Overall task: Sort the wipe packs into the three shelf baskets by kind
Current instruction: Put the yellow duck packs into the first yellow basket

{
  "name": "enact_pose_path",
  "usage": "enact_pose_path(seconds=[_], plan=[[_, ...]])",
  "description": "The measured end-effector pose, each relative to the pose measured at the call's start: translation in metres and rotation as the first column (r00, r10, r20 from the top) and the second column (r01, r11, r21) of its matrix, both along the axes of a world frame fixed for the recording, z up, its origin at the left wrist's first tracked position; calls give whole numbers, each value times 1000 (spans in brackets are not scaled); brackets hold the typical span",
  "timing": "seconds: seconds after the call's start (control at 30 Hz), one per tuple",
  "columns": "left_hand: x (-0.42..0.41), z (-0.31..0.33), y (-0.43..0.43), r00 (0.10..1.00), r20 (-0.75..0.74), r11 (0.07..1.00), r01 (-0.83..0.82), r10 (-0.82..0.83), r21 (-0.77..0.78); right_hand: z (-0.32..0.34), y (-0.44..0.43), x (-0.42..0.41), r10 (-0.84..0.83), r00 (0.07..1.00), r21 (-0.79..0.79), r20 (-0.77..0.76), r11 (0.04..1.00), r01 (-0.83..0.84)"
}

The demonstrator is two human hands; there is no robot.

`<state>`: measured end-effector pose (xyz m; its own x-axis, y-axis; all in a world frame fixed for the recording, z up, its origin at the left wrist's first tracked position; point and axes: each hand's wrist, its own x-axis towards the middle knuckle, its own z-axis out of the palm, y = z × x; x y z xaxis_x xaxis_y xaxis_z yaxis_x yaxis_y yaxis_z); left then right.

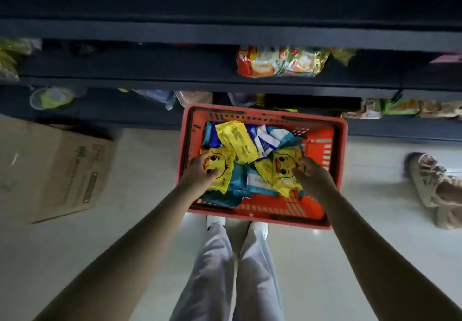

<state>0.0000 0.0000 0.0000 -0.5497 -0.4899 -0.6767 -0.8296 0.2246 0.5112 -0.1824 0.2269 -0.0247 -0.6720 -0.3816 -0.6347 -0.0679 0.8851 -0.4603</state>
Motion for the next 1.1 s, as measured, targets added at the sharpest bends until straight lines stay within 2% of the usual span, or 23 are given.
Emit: enact_pose_path(seconds=[0.17,0.23,0.43,0.63,0.73,0.83,0.9,0.97,1.03,1.1], plan=[[8,-50,-1,979,96,983,-182,180,13,-55,-6,9,-119,993,66,-28,991,121],[13,-61,2,980,121,988,-155,156,-15,-68,-7,12,-180,984,112,-17,977,181],[11,-69,7,985,74,979,-142,154,-147,-91,-7,11,-272,962,171,29,949,263],[6,-80,10,979,57,966,-182,195,-186,-105,-7,4,-328,945,172,-15,930,325],[4,-84,11,967,98,957,-212,234,-199,-105,-8,5,-299,954,184,-38,936,301],[1,-88,21,963,230,970,-87,141,-227,-105,-9,13,-232,973,201,10,953,226],[-2,-90,25,958,258,968,-65,129,-244,-111,-7,21,-219,975,211,30,955,208],[-3,-94,24,959,226,970,-123,171,-211,-114,-9,29,-388,918,136,83,917,375],[-3,-96,22,945,181,959,-249,271,-134,-117,-13,32,-603,770,60,211,794,605],[-2,-93,23,915,175,931,-363,364,-39,-119,-16,32,-711,660,76,242,692,718]])
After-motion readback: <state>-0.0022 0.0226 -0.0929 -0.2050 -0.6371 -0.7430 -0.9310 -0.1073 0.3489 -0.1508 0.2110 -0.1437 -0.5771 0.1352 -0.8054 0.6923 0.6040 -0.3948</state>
